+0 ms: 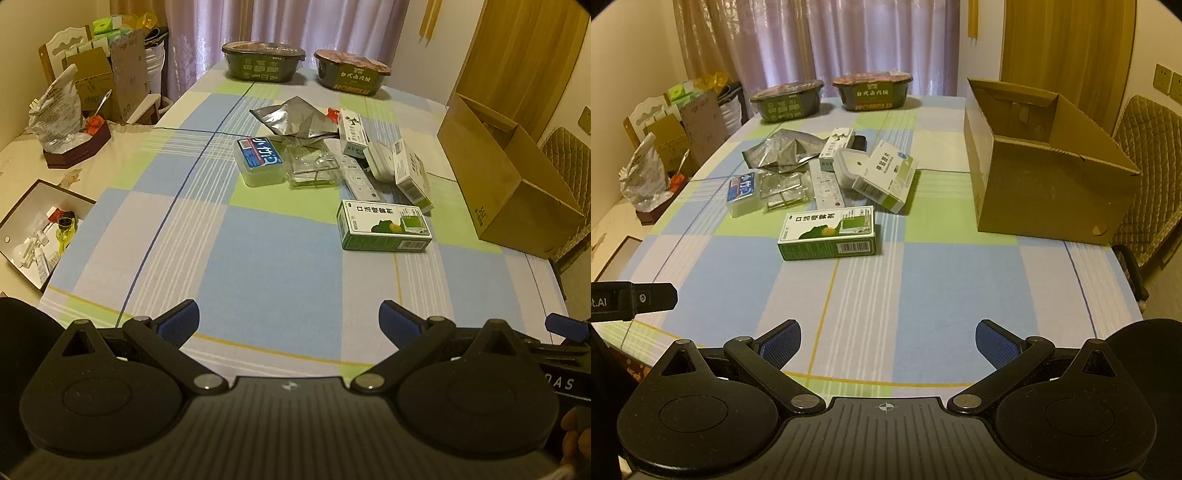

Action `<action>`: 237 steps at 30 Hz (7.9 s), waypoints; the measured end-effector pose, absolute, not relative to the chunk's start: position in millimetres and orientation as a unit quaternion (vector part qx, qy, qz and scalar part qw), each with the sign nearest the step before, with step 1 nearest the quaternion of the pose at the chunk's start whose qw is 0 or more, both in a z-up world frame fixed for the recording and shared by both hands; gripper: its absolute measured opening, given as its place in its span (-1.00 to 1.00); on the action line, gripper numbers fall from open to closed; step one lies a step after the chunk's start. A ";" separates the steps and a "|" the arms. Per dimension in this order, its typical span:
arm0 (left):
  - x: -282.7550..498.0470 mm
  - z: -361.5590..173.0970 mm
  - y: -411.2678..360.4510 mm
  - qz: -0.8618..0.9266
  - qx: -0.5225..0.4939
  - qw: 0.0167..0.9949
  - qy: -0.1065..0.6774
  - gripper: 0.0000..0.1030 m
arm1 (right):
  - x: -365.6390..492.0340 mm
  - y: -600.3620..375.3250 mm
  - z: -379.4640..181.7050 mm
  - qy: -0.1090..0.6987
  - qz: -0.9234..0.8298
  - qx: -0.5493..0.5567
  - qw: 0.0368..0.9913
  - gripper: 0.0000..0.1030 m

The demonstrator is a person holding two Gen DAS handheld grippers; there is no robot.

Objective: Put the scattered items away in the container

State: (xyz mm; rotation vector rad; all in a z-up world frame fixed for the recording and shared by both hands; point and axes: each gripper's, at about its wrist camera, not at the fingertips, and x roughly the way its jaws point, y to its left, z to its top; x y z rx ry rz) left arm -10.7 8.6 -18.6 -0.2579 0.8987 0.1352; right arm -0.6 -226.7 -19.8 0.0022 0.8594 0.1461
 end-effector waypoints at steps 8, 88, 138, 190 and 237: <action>-9.0 -19.8 8.3 0.076 -0.128 0.888 0.436 0.98 | 0.8 -226.0 -22.5 0.420 0.071 0.000 0.905 1.00; 206.1 -109.1 122.6 -0.258 0.224 0.769 0.540 0.62 | 208.3 -116.6 -112.8 0.417 0.546 -0.478 0.548 0.15; 320.5 88.5 -112.7 -0.183 0.155 0.865 0.441 0.63 | 217.4 -350.2 140.3 0.439 0.117 -0.142 0.879 0.13; 373.9 37.3 -120.0 -0.181 0.109 0.883 0.419 0.81 | 265.6 -409.2 68.8 0.471 0.082 -0.061 0.876 0.86; 163.0 12.8 47.7 -0.018 0.020 0.874 0.484 0.89 | 180.1 -206.4 98.7 0.401 0.245 -0.145 0.871 1.00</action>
